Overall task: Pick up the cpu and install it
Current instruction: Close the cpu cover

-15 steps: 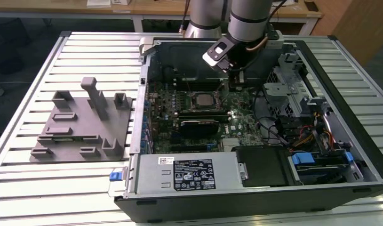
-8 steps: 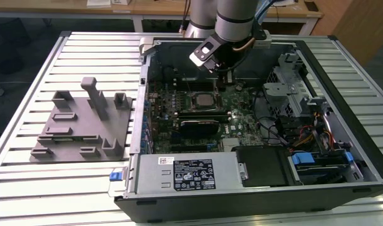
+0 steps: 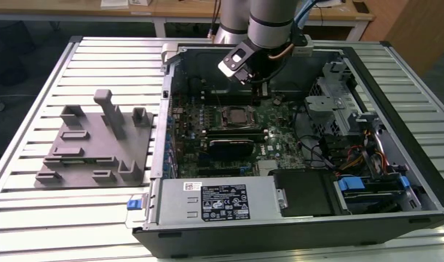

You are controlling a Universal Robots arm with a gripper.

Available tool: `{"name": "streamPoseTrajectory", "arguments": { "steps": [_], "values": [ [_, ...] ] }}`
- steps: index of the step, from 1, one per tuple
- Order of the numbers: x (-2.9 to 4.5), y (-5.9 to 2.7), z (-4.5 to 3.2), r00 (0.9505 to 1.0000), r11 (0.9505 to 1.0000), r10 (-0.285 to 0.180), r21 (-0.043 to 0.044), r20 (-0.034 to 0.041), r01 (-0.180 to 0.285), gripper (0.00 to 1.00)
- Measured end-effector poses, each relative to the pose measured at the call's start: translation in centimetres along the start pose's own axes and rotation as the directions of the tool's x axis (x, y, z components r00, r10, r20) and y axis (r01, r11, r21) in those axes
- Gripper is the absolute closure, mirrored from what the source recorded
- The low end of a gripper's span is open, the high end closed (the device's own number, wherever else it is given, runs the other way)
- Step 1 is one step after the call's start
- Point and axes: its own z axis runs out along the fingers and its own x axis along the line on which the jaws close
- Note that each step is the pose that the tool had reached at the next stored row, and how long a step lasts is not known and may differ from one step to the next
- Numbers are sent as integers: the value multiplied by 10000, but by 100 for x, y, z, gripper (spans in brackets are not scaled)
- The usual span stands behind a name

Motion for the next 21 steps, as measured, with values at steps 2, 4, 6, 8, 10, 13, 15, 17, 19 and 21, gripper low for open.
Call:
{"name": "streamPoseTrajectory", "arguments": {
  "steps": [2, 4, 6, 8, 10, 13, 15, 17, 19, 21],
  "values": [
    [-1, -33, -1, 10000, 10000, -2, 0, 0, 2, 89],
    [-2, -79, 0, 10000, 10000, -1, -1, -1, 1, 89],
    [-3, -118, 4, 10000, 10000, -2, -1, 0, 2, 89],
    [-8, -149, 16, 10000, 10000, -2, 0, 0, 2, 89],
    [-18, -179, 30, 10000, 10000, -2, 1, 2, 2, 89],
    [-40, -219, 55, 10000, 10000, -1, 0, -1, 1, 89],
    [-55, -243, 71, 10000, 10000, -2, 0, 0, 2, 89],
    [-65, -270, 85, 10000, 10000, -3, 1, 0, 3, 89],
    [-72, -300, 101, 10000, 10000, -1, 2, 0, 1, 89],
    [-77, -325, 115, 10000, 10000, -2, 3, 0, 2, 89]
  ]
}}
